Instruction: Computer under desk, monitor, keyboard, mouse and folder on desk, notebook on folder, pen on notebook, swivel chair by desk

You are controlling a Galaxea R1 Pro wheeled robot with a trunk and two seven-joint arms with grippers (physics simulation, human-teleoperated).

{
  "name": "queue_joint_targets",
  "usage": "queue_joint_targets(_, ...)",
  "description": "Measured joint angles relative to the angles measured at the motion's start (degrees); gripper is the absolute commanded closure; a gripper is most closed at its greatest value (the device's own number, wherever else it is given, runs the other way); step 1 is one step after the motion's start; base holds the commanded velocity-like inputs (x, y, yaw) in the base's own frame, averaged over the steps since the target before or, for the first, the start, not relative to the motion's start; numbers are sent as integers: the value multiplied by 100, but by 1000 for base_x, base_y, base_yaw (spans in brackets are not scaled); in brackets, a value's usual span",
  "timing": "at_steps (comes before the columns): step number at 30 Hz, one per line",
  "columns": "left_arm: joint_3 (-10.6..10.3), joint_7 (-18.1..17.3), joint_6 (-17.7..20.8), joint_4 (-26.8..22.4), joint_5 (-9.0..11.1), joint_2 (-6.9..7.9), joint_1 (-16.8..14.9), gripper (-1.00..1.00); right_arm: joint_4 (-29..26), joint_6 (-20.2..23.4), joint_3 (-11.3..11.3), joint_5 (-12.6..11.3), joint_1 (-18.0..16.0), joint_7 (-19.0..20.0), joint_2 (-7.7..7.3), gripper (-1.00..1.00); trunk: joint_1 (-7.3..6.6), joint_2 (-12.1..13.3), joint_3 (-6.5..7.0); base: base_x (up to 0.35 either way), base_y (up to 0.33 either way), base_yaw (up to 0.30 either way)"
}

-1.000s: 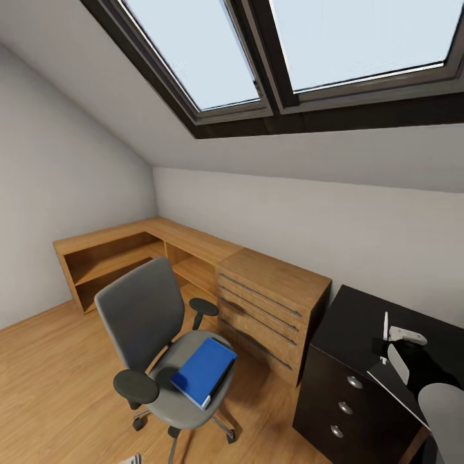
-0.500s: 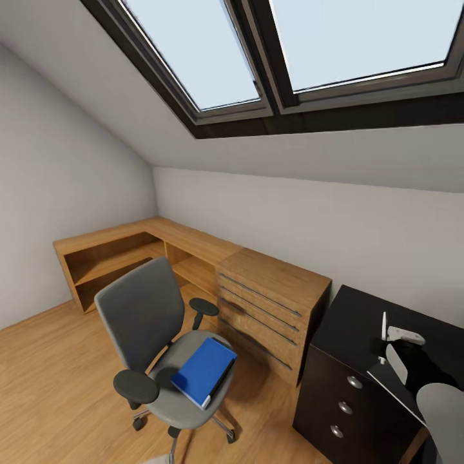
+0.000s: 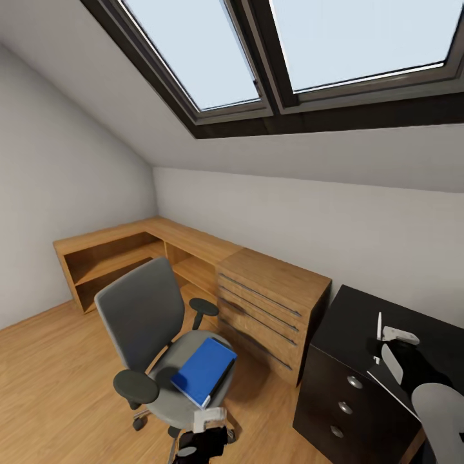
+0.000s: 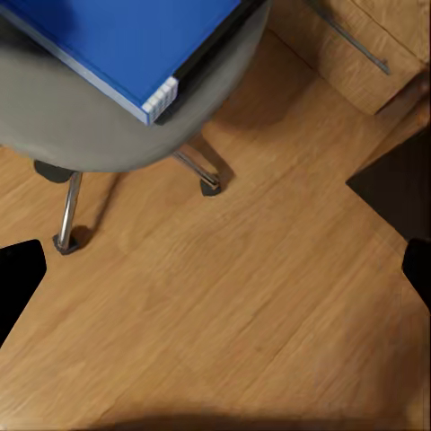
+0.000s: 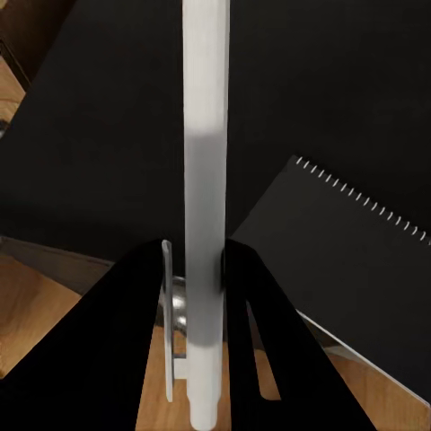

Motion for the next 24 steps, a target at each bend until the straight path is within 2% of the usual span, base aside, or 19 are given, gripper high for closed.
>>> queue_joint_targets(5, -149, -4, 842, -1113, -19, 0, 0, -100, 0, 1, 1, -2, 0, 0, 64, 100, 0, 0, 0, 0, 0, 0)
queue_joint_targets(6, -413, -4, 1160, -1705, -24, 0, -1, -100, 5, 1, -1, -2, 1, 0, 120, 100, 0, 0, 1, 0, 0, 0)
queue_joint_targets(7, -642, -3, 1252, -2007, -24, 0, 1, -100, 8, 7, -2, 2, 0, 0, 146, 100, 0, -1, 0, 0, 0, 0)
queue_joint_targets(8, -771, 0, 1283, -2115, -22, 0, 1, -100, 15, 12, -2, 4, 0, 0, 156, 100, 0, 0, 0, 0, 0, 0)
queue_joint_targets(12, -949, 4, 1308, -2267, -27, 0, 2, -100, 43, 13, -7, -2, 0, 8, 171, 100, 0, 0, 0, 0, 0, 0)
queue_joint_targets(17, -983, 2, 1314, -2293, -27, 0, 2, -100, 69, 4, -4, 6, 4, 16, 256, 100, -2, 0, 0, 115, -1, 0)
queue_joint_targets(24, -996, 7, 1316, -2293, -20, 0, 2, -100, 70, 2, -2, 19, 5, 16, 316, 100, -3, 0, 0, 279, -51, 0)
